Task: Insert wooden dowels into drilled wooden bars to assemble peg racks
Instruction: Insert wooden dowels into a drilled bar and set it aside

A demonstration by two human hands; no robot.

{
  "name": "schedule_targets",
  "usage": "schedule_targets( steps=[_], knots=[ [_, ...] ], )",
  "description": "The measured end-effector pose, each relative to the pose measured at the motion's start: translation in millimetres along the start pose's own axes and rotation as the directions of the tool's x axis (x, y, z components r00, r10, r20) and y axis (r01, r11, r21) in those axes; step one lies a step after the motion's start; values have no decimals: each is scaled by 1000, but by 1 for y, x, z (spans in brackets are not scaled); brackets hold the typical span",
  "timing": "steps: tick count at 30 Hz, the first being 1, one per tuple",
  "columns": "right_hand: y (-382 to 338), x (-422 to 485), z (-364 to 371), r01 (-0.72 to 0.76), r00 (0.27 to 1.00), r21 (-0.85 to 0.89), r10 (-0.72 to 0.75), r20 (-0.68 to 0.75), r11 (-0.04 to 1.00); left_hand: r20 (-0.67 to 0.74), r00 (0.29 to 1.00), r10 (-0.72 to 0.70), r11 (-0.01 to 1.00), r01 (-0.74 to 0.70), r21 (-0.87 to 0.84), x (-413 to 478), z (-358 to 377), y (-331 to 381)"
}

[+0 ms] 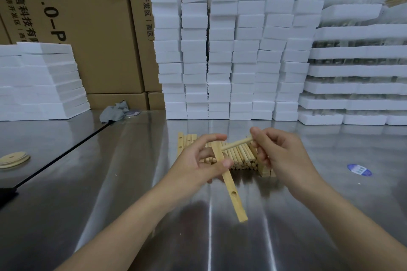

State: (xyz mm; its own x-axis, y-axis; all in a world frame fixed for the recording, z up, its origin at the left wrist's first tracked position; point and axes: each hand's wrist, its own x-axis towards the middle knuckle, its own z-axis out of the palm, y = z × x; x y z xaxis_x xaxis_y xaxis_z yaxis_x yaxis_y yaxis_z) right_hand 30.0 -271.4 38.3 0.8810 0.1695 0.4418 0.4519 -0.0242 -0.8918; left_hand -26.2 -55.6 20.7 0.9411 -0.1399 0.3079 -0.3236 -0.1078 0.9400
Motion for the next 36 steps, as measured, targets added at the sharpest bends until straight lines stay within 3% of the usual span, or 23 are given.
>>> schedule_targets(
  steps=[5, 10, 13, 15, 17, 20, 23, 33, 36],
  knots=[
    [-8, -4, 0, 73, 997, -11, -74, -19, 997, 91, 996, -9, 997, 2, 81, 1, 4, -7],
    [-9, -11, 9, 118, 986, -42, -112, 125, 992, 175, 984, -43, 908, -35, 417, 2, -2, -13],
    [-3, -9, 7, 125, 990, -148, -114, 77, 981, 163, 978, -130, 848, 25, 529, 2, -6, -19],
    [8, -5, 0, 208, 975, -415, -222, 17, 886, 157, 976, -149, 833, 38, 552, 2, -8, -20],
    [19, -1, -6, 242, 960, -669, -275, 58, 703, 160, 976, -151, 824, 35, 565, 3, -10, -19],
    [38, 2, -8, 282, 954, -827, -230, 190, 486, 167, 973, -159, 814, 34, 580, 3, -12, -20],
    [49, 4, -7, 286, 954, -888, -198, 227, 359, 163, 972, -167, 812, 42, 582, 3, -12, -20],
    [45, 6, -7, 259, 954, -894, -244, 176, 365, 157, 972, -175, 798, 47, 600, 3, -11, -18],
    [34, 4, -4, 245, 927, -841, -370, 58, 482, 157, 972, -174, 796, 45, 603, 3, -12, -20]
  ],
)
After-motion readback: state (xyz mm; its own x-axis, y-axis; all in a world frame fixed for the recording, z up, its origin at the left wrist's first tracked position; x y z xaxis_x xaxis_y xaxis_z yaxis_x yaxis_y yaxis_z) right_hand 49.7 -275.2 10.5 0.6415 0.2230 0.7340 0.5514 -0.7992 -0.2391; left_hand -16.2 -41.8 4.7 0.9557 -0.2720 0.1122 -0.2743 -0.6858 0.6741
